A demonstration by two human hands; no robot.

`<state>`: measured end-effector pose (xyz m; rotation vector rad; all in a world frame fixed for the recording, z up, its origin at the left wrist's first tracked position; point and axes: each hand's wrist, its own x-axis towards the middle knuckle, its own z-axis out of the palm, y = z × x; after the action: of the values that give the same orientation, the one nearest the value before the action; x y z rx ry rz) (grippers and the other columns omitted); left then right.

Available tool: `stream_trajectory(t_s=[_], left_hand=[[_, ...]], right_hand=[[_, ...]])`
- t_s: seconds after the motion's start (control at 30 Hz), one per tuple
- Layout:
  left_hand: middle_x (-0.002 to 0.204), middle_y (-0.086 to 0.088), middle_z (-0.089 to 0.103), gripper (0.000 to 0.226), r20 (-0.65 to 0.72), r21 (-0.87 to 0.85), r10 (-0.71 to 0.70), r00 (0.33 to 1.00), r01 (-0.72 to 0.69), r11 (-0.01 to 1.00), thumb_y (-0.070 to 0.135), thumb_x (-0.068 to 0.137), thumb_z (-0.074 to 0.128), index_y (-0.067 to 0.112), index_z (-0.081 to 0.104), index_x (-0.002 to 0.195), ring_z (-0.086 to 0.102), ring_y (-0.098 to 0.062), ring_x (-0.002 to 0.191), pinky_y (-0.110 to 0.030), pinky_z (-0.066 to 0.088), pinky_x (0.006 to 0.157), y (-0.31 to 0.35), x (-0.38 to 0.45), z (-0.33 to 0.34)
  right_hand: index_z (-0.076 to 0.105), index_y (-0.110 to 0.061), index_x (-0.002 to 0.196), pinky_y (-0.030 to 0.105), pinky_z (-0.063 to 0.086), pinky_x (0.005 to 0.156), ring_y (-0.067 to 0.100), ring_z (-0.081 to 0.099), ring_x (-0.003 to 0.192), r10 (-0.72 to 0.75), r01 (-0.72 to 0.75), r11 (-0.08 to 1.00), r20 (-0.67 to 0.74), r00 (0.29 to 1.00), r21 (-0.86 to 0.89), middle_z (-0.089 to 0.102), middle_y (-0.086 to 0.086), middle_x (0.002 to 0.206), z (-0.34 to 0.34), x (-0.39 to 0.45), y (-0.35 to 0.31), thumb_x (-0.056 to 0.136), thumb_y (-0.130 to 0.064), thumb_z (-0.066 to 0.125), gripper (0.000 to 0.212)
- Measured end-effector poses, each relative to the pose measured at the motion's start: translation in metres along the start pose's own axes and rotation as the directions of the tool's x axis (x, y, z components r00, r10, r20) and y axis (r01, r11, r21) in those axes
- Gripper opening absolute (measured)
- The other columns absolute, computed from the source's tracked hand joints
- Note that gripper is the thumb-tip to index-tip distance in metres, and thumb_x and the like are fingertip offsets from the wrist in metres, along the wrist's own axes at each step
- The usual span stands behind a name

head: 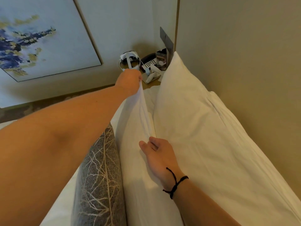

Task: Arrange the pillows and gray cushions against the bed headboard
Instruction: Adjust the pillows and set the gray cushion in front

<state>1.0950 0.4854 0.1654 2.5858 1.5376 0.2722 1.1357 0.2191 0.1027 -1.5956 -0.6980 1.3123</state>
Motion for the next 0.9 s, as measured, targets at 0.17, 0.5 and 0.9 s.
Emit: stream_trajectory(t_s=[0.17,0.5,0.9], left_hand=[[0.112,-0.012,0.067,0.025,-0.057,-0.132,-0.046,0.997,0.038,0.991,0.006,0.098,0.05,0.013,0.067,0.114,0.06,-0.025,0.1,-0.025,0.043,0.081,0.003,-0.004,0.011],[0.165,-0.014,-0.005,0.068,0.237,0.055,-0.024,0.971,0.011,0.998,0.026,0.1,0.053,0.011,0.018,0.156,0.009,-0.035,0.15,-0.046,0.023,0.119,-0.014,-0.043,0.006],[0.166,0.001,0.002,0.074,0.121,-0.279,-0.216,0.969,0.243,0.929,0.069,0.088,0.047,0.044,0.018,0.152,0.01,-0.027,0.151,-0.059,0.021,0.118,-0.052,-0.257,0.021]], right_hand=[[0.043,-0.018,0.14,0.018,0.037,0.1,0.001,0.047,0.119,-0.092,0.083,0.993,-0.098,0.991,-0.089,0.047,-0.01,0.135,0.0,-0.009,0.007,0.086,-0.046,0.069,0.065],[0.002,-0.008,0.156,0.014,0.011,0.103,0.01,0.01,0.146,0.021,0.006,0.921,0.065,0.998,-0.389,-0.016,-0.011,0.158,0.01,-0.021,0.014,0.092,-0.059,0.049,0.094],[-0.011,-0.018,0.155,0.03,0.0,0.122,0.013,-0.01,0.15,0.041,0.232,0.566,0.308,0.951,-0.791,-0.015,-0.001,0.163,0.004,-0.066,0.042,0.094,-0.062,0.042,0.092]])
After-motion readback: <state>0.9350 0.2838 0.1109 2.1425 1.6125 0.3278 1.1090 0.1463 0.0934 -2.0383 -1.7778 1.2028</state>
